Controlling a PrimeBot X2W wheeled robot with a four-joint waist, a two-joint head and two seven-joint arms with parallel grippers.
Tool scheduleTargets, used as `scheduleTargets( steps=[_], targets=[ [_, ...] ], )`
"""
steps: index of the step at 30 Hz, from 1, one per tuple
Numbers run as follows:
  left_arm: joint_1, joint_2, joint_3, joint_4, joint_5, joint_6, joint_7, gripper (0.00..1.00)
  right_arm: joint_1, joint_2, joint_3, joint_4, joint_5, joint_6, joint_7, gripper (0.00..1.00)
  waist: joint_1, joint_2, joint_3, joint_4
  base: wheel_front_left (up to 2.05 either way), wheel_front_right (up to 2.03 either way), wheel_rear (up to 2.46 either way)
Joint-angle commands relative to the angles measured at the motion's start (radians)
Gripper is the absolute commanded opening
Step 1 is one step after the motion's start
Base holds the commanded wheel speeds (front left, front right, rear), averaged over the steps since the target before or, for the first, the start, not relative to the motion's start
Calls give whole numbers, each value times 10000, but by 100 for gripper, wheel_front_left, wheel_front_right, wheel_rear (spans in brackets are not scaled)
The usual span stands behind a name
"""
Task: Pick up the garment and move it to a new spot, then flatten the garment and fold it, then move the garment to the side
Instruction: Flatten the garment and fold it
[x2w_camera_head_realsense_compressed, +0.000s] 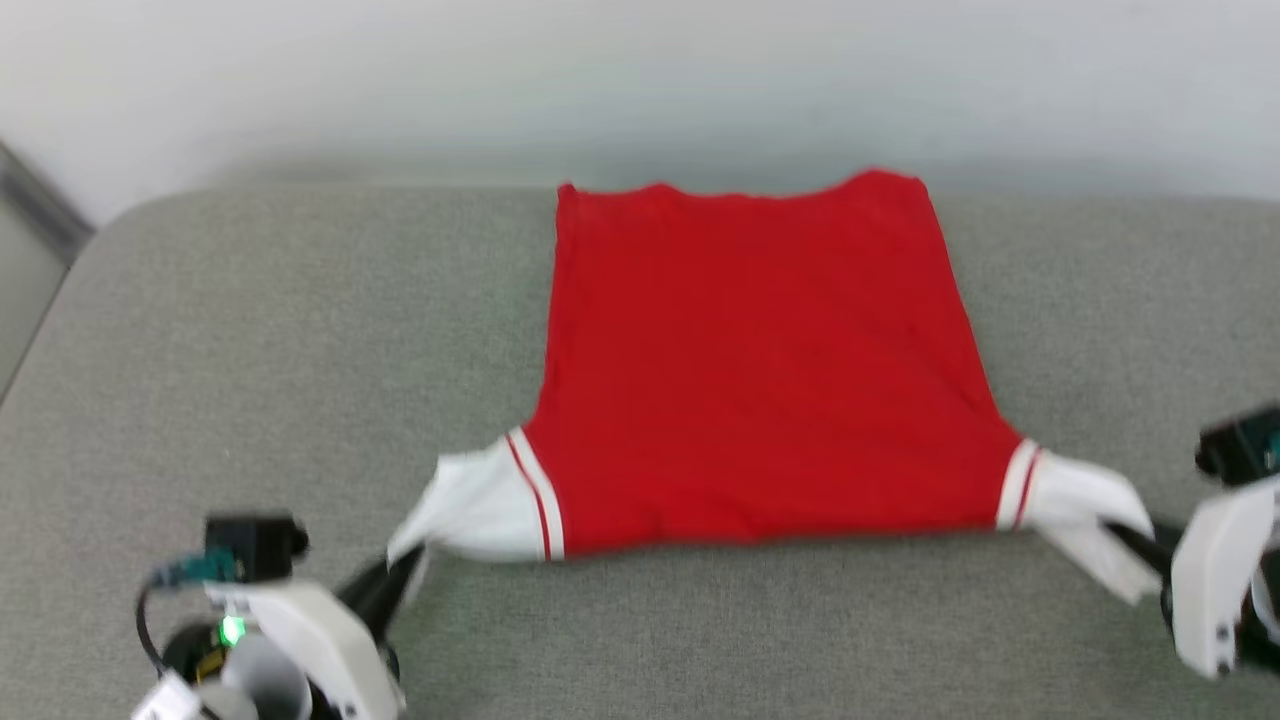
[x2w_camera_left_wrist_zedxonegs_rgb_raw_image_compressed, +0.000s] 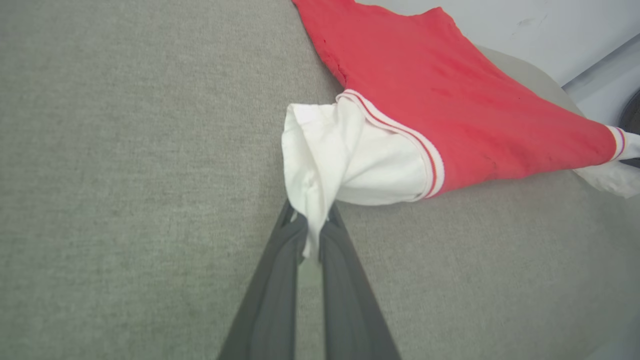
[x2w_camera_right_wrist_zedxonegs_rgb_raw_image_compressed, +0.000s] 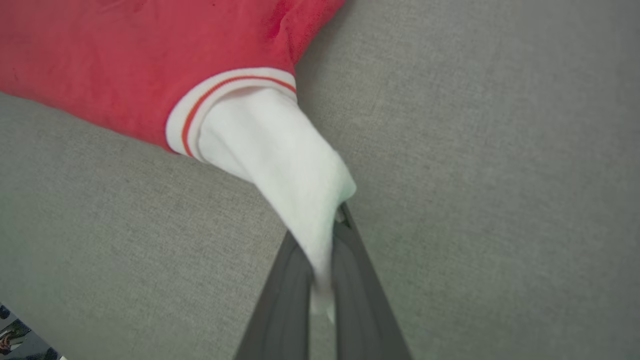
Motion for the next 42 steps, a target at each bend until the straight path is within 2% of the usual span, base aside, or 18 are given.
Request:
scheduleTargets(
  steps=[1,9,14,17,18,19,20,26,31,33,36,42],
  targets=[
    [598,65,-162,-143,-97,147,-23,0,787,-202,-99,-234,181,-7,-1,0,3,-1,-573,82,0,0,0],
    [2619,301,-493,-935,-557,730,-264,0,3871,-1091,-701,-1669,681,-7,598,0,3,-1,-1098,120,0,0,0],
    [3479,581,-406,-1394,-887,999,-462,0,5389,-1432,-1429,-2184,978,-7,1257,0,3,-1,-1192,144,0,0,0],
    [3687,716,-382,-1624,-888,1129,-524,0,5930,-1414,-1991,-2343,881,-7,1605,0,3,-1,-1144,147,0,0,0],
    [3703,745,-403,-1691,-846,1158,-510,0,6040,-1321,-2220,-2448,862,-7,1703,29,3,-1,-1129,155,0,0,0],
    [3694,736,-430,-1769,-807,1187,-496,0,6076,-1253,-2474,-2538,808,-7,1796,49,3,-1,-1111,165,0,0,0],
    [3653,705,-468,-1838,-789,1183,-464,0,6110,-1239,-2737,-2640,737,-7,1873,100,3,-1,-1088,175,0,0,0],
    [3195,465,-602,-2031,-474,1223,-416,0,5618,-1149,-4653,-3674,183,-5,2325,100,3,-1,-788,244,0,0,0],
    [2626,257,-639,-2142,-90,1214,-461,0,4451,-1334,-6631,-4690,-445,-5,2828,100,3,-1,-199,435,0,0,0],
    [2368,197,-609,-2172,72,1199,-495,0,3755,-1329,-7114,-4995,-736,-6,3312,100,3,-1,115,548,0,0,0],
    [1957,43,-617,-2203,317,1131,-540,0,2474,-1315,-7432,-5214,-1120,-6,4370,100,3,-1,658,761,0,0,0],
    [1084,-349,-728,-2123,848,985,-557,0,-15,-923,-6872,-4478,-1908,-6,7569,100,3,-1,1726,1320,0,0,0]
  ],
)
